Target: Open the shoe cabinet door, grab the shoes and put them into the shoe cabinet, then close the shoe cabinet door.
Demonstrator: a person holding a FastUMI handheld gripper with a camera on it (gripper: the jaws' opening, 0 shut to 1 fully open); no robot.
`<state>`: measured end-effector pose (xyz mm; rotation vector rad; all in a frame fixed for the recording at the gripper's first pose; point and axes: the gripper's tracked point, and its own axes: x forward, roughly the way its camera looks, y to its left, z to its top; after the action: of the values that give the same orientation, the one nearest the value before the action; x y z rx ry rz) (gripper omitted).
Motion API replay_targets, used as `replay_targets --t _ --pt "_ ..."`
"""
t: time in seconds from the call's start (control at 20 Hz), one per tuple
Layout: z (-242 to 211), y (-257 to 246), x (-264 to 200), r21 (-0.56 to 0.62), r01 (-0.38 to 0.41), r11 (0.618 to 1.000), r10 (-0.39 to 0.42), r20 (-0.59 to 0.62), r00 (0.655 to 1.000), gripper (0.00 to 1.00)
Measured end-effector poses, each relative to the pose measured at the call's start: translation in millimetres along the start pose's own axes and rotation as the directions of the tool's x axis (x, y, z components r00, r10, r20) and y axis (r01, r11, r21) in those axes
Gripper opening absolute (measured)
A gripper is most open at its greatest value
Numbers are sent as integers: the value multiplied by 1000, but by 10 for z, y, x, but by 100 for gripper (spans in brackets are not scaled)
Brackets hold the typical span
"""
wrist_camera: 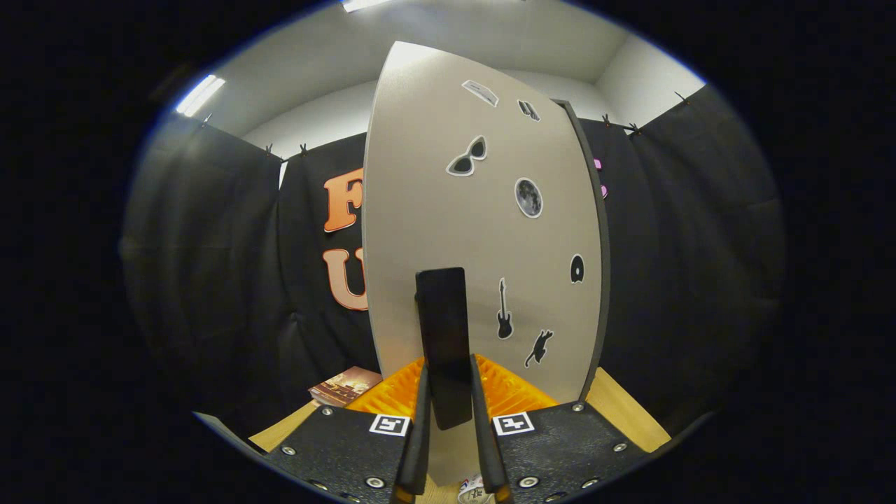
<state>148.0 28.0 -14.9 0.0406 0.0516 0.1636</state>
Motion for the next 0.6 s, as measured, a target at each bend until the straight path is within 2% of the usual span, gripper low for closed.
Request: replay_targets --t 0.3,0.6 --pt "16 -409 -367 6 39 999 -39 0 999 29" --pt "39 -949 -703 -6 115 993 -115 11 993 29"
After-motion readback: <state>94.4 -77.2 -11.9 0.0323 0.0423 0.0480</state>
